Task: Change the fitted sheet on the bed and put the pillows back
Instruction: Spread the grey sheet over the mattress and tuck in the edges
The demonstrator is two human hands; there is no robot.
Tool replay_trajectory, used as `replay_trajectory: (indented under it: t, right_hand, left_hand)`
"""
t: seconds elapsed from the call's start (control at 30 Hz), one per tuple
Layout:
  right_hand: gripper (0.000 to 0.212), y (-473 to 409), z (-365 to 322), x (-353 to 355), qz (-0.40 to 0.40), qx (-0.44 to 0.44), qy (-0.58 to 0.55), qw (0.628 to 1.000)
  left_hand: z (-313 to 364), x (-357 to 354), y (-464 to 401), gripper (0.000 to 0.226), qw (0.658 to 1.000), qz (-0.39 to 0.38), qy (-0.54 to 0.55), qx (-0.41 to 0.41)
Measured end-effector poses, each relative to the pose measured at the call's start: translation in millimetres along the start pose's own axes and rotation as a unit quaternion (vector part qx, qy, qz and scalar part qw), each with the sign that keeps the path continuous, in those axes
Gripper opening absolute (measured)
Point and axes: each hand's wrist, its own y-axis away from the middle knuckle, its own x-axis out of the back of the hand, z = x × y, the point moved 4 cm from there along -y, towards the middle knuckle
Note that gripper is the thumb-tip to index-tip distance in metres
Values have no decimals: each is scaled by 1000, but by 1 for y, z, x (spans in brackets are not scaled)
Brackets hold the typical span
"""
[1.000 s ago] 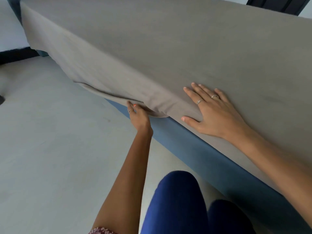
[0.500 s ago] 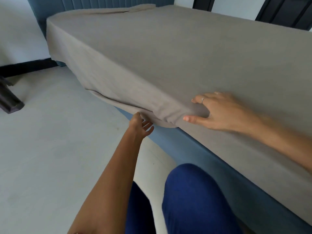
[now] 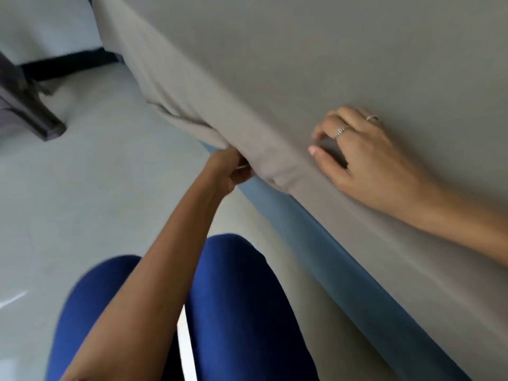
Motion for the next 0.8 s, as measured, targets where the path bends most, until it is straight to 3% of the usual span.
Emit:
replay_trajectory:
  t: [0.27, 0.47, 0.6, 0.8]
  right_hand:
    - [33, -1, 0, -8, -43, 12, -30, 999]
    - [30, -2, 0, -9, -41, -2, -42, 998]
    - [30, -4, 0, -8, -45, -21, -44, 998]
    - [35, -3, -5, -3, -44, -65, -34, 996]
  left_hand:
    - [18, 4, 12, 21, 999, 21, 25, 9]
    - [22, 3, -13, 26, 998, 13, -68, 6]
    - [26, 9, -28, 31, 996, -27, -79, 15]
    - [42, 17, -51, 25, 978, -146, -121, 91]
